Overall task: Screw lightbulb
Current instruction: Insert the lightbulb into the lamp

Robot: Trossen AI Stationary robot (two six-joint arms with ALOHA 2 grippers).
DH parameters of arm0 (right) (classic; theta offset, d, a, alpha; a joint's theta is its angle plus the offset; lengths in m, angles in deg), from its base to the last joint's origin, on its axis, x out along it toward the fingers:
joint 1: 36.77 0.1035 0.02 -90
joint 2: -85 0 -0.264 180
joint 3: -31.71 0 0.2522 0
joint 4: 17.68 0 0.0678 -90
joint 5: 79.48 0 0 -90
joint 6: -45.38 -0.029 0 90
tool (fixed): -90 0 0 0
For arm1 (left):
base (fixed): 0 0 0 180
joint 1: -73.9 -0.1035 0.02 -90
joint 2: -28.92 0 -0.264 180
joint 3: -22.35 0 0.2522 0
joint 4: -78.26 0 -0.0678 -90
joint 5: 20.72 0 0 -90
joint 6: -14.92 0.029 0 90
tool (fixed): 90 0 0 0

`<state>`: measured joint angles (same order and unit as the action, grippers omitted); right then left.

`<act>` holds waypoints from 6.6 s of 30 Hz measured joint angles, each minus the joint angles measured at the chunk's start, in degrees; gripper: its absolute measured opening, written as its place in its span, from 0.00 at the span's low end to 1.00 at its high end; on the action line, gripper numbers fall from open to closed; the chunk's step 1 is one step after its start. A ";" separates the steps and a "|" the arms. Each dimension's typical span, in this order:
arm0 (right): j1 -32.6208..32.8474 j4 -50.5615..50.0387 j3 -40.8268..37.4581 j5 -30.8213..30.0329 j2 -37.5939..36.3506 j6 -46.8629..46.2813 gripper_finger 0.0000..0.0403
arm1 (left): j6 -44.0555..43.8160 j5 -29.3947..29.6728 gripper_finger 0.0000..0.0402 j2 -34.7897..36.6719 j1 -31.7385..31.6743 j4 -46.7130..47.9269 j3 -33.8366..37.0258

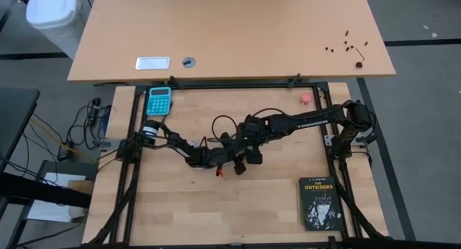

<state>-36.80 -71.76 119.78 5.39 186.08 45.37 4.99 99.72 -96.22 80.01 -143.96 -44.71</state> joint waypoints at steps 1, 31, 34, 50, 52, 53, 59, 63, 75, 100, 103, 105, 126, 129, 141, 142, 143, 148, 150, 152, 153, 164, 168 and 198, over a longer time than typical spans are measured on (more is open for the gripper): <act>-0.08 0.32 -0.02 -0.11 0.00 -1.32 0.81 | 0.00 0.08 0.41 0.00 0.00 0.00 0.00; -0.92 1.05 4.30 -2.68 -7.90 -2.38 0.83 | -0.59 -0.52 0.41 0.02 0.02 0.48 -0.07; -0.38 0.98 4.35 -3.39 -11.42 -2.40 0.83 | -0.59 -0.50 0.41 0.01 0.04 0.50 -0.07; 9.25 14.75 -22.96 -21.43 -33.03 -18.81 0.83 | -0.59 -0.83 0.41 0.00 0.26 0.35 -0.07; 10.85 19.84 -28.13 -24.11 -34.44 -21.49 0.82 | -0.59 -1.02 0.41 0.00 0.30 0.21 -0.07; 11.57 22.02 -30.29 -25.54 -34.97 -22.77 0.81 | -0.59 -1.03 0.41 0.00 0.31 0.23 -0.07; 15.25 28.42 -38.46 -29.92 -37.16 -30.24 0.80 | -0.66 -1.20 0.41 0.00 0.39 0.20 -0.07; 16.52 30.40 -40.36 -30.16 -36.64 -32.71 0.80 | -0.64 -1.20 0.41 -0.01 0.39 0.14 -0.07; 18.18 41.46 -46.25 -34.49 -33.86 -32.18 0.79 | -0.70 -1.20 0.41 -0.04 0.39 0.04 -0.04; 10.99 67.24 -46.80 -25.75 -16.12 -13.11 0.82 | -0.63 -3.45 0.41 -0.04 0.39 0.02 -0.02; 10.88 68.83 -46.80 -23.53 -16.13 -10.22 0.82 | 0.28 -4.70 0.41 -0.04 0.39 -0.02 -0.02; 10.93 68.98 -46.80 -23.03 -16.13 -9.40 0.82 | 1.22 -5.46 0.41 -0.04 0.39 -0.04 -0.02; 10.93 68.93 -46.77 -20.23 -17.75 -10.10 0.64 | 3.11 -6.80 0.41 -0.02 0.39 0.11 -0.02; 10.89 68.77 -46.77 -19.55 -17.75 -10.21 0.59 | 3.19 -7.01 0.41 -0.02 0.42 0.09 -0.02; 10.06 61.14 -43.25 -17.23 -17.81 -11.70 0.57 | 2.40 -6.97 0.41 -0.02 0.46 0.13 -0.02; 9.91 61.05 -43.25 -17.08 -17.81 -12.26 0.57 | 2.19 -6.76 0.41 0.00 0.46 0.15 -0.02; 9.74 60.93 -43.25 -17.02 -17.81 -12.95 0.57 | 1.90 -6.15 0.41 0.00 0.46 0.15 -0.02; 9.68 60.59 -43.25 -18.25 -17.81 -15.26 0.57 | -0.58 -2.66 0.41 -0.02 0.46 0.30 0.00; 9.68 60.49 -43.25 -19.28 -17.81 -16.53 0.57 | -0.87 -1.75 0.41 0.00 0.44 0.20 0.00; 9.68 60.55 -43.25 -19.93 -17.81 -17.46 0.57 | -1.06 -1.57 0.41 -0.02 0.40 0.09 0.00; 9.69 60.62 -43.25 -20.24 -17.81 -17.75 0.57 | -1.11 -1.56 0.41 -0.02 0.39 0.07 0.00; 7.80 56.12 -40.20 -17.52 -17.81 -15.78 0.57 | -0.98 -1.55 0.41 -0.04 0.49 -0.09 0.00; 6.55 54.54 -39.75 -16.07 -17.81 -14.58 0.57 | -1.21 -0.59 0.41 -0.04 0.77 -0.15 -0.02; 4.51 36.37 -37.66 -10.37 -23.75 -13.38 0.79 | -1.41 0.93 0.41 -0.07 1.14 0.12 -0.09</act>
<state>-32.29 -35.38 82.12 -4.97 162.33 31.99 3.58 100.64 -96.29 81.15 -143.84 -44.80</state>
